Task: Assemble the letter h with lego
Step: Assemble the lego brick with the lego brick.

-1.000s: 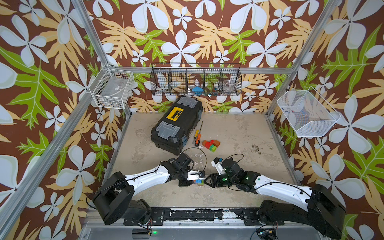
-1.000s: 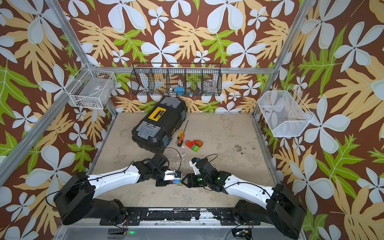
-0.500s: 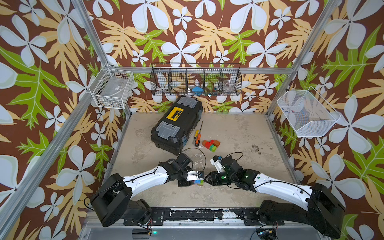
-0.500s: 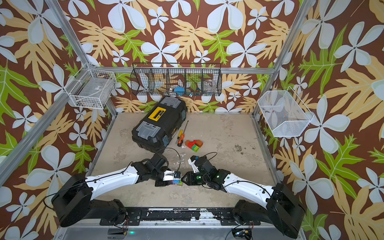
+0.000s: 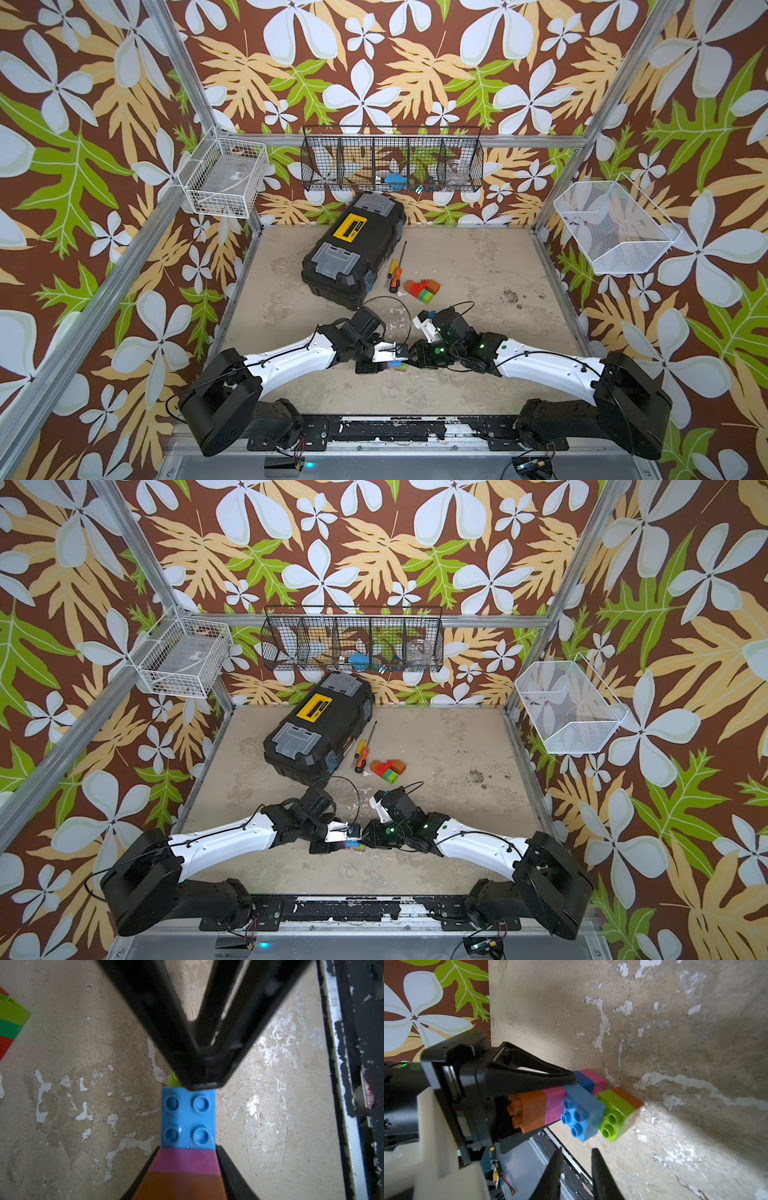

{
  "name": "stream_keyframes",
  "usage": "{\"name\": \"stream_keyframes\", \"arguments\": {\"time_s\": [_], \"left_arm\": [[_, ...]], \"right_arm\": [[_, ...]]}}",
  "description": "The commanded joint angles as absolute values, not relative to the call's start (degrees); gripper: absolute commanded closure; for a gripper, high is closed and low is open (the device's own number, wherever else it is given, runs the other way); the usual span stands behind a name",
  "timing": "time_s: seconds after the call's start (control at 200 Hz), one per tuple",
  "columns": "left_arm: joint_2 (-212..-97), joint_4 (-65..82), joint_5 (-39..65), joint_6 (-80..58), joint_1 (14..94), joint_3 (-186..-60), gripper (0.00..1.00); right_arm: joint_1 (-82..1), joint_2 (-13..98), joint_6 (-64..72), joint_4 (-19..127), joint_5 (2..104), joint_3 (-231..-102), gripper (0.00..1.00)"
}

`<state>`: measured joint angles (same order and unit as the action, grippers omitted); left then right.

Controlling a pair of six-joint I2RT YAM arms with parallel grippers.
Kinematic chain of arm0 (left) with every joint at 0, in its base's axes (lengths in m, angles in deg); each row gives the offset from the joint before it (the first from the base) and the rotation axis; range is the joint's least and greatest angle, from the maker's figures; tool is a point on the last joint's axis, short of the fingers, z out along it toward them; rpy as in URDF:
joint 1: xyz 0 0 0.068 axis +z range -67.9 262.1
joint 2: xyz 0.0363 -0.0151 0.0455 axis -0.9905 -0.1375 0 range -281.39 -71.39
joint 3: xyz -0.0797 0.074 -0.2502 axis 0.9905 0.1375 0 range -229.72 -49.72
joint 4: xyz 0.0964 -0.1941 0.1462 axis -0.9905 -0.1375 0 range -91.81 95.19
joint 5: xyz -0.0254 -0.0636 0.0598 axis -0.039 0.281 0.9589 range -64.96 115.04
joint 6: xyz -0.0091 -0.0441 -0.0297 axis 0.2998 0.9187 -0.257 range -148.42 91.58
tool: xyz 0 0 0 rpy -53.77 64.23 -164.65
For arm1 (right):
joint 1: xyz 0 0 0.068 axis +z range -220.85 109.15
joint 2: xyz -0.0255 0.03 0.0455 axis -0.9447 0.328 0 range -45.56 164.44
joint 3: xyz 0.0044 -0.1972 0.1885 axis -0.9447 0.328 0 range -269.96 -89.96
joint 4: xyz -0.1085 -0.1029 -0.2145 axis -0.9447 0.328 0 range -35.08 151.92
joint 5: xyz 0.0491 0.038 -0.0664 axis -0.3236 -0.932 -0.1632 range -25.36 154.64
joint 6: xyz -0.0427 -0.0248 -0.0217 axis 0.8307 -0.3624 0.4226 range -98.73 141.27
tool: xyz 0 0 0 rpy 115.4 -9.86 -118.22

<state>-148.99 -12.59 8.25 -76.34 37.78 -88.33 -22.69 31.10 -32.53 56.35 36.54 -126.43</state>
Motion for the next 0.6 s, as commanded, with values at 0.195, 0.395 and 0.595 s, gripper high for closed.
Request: {"name": "stream_keyframes", "arguments": {"time_s": [0.195,0.395,0.595], "left_arm": [[-150.93,-12.3,6.39,-76.04,37.81,-89.36,0.62],[-151.59,-12.38,5.71,-75.92,37.8,-89.71,0.64],[-151.12,-12.65,6.12,-76.14,37.8,-89.53,0.62]], "right_arm": [[-22.6,33.53,-33.66,54.57,35.63,-126.78,0.74],[-22.6,33.97,-33.57,54.92,36.51,-126.68,0.76],[-22.6,34.87,-33.02,55.88,37.64,-127.15,0.78]]}}
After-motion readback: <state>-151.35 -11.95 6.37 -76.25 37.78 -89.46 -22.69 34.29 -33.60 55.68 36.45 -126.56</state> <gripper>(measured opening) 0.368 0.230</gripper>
